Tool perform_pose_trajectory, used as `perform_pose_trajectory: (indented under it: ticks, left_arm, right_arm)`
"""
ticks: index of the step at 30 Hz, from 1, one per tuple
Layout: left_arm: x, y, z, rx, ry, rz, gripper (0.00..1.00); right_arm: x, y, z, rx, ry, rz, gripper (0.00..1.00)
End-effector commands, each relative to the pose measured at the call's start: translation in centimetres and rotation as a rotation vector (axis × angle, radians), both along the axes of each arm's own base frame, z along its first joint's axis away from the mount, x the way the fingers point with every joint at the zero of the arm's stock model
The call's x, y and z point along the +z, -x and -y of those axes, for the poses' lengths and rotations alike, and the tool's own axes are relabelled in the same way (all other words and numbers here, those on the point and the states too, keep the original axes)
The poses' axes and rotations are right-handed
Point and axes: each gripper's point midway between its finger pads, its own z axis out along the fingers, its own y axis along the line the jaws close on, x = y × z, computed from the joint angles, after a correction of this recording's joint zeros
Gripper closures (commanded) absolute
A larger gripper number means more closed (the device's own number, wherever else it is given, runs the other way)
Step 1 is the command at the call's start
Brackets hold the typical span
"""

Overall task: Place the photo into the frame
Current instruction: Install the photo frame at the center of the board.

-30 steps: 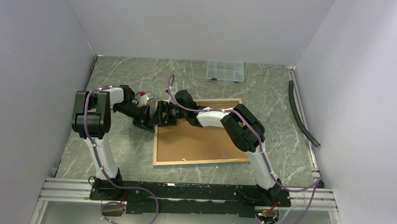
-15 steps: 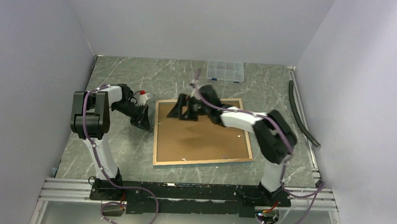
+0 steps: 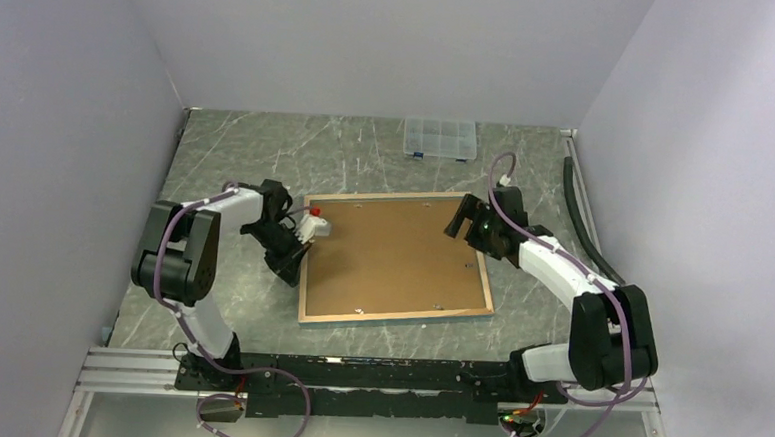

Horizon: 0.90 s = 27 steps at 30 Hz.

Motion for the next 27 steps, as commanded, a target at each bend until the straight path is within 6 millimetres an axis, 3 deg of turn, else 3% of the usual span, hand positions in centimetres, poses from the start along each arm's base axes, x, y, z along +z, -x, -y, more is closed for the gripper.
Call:
perform_pose_trajectory:
  ticks: [1,6,12,20,27]
  left_arm:
    - [-1.8,-0.5,-1.8,-0.161,-0.159,0.146,0.97]
    - [-1.9,0.7,-1.8,-0.227,-0.173,0.165,0.97]
    - [-1.7,1.7,-1.1,-0.289,-0.171,0.171,0.97]
    - [-1.4,3.4,-1.6,-0.347,-0.182,0.136,0.97]
    - [-0.2,5.3,-3.0,-0.418,-0.204,0.167,0.97]
  right_arm:
    - [-2.1,1.1,3.0,-0.055,0.128,-0.036,0.0]
    - [-3.4,0.8,4.0,-0.085,0.155,-0.05,0.0]
    - [-4.1,-1.0,1.7,-0.022,0.069,-0.061,0.0]
    - [-4.8,-4.1,-5.5,0.16,-0.027,-0.083,0.0]
    - [-3.7,-7.4,-15.6,0.345,-0.045,-0.062,0.0]
